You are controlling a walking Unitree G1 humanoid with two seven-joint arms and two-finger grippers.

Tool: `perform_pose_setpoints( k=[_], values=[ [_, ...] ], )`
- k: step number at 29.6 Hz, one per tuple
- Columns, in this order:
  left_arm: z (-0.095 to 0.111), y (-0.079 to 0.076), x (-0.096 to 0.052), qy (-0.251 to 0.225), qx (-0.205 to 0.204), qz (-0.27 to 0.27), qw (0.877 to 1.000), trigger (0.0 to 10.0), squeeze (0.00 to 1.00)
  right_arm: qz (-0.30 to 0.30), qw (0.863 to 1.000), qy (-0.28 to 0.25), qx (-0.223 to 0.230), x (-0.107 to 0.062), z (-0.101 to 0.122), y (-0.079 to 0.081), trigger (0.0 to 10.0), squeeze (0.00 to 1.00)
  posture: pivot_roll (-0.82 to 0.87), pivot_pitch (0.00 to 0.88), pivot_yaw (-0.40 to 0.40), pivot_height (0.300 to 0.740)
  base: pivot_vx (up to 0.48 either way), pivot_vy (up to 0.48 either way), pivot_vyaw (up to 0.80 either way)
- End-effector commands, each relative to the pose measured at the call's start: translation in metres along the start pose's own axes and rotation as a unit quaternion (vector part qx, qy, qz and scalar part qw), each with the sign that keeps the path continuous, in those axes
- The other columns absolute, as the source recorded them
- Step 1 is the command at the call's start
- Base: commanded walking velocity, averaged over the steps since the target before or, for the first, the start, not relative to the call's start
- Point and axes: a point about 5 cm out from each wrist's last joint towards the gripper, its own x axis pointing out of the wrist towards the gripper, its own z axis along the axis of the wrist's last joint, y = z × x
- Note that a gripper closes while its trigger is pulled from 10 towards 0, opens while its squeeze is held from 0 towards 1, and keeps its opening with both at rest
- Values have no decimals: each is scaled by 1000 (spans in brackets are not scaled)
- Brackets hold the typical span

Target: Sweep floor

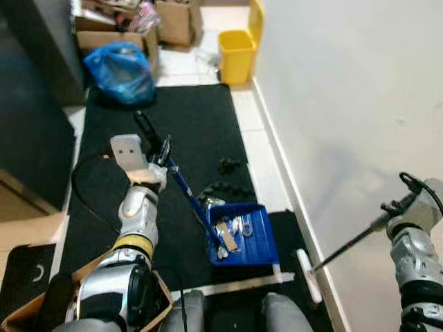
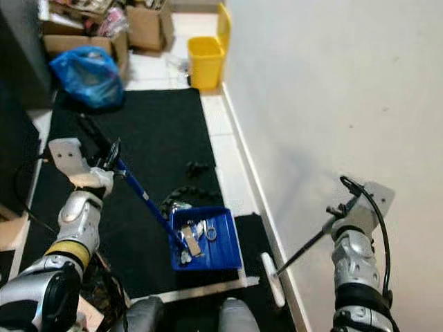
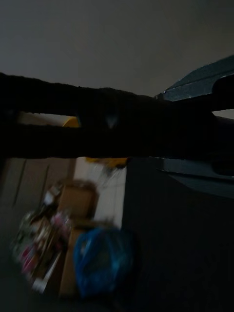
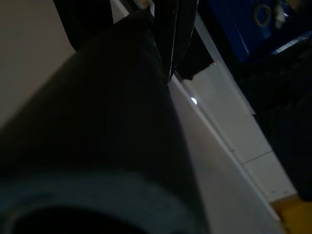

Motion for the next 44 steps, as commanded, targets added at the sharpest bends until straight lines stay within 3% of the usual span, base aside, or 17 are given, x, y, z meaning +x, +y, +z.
perform_pose_setpoints(
  k=[1,13,26,32,44],
  values=[
    [15,0,9,-35,3,-6,999,10000,0,-3,1000,-5,-4,0,0,-2,10000,0,48,19,-83,740,0,0,769],
    [32,-14,20,-64,-3,-33,997,10000,0,5,1000,-5,4,2,-5,5,10000,0,64,24,-53,740,0,0,767],
    [26,-27,17,-47,-25,-55,997,10000,0,17,1000,-6,0,4,-5,12,10000,0,75,5,-53,740,0,0,764],
    [30,-29,17,-50,-55,-61,995,10000,0,25,1000,-7,-9,6,-4,15,10000,0,78,0,-52,740,0,0,769],
    [24,-36,14,-17,-73,-70,995,10000,0,34,999,-6,-14,6,-5,18,10000,0,82,0,-54,740,0,0,766]
  ],
)
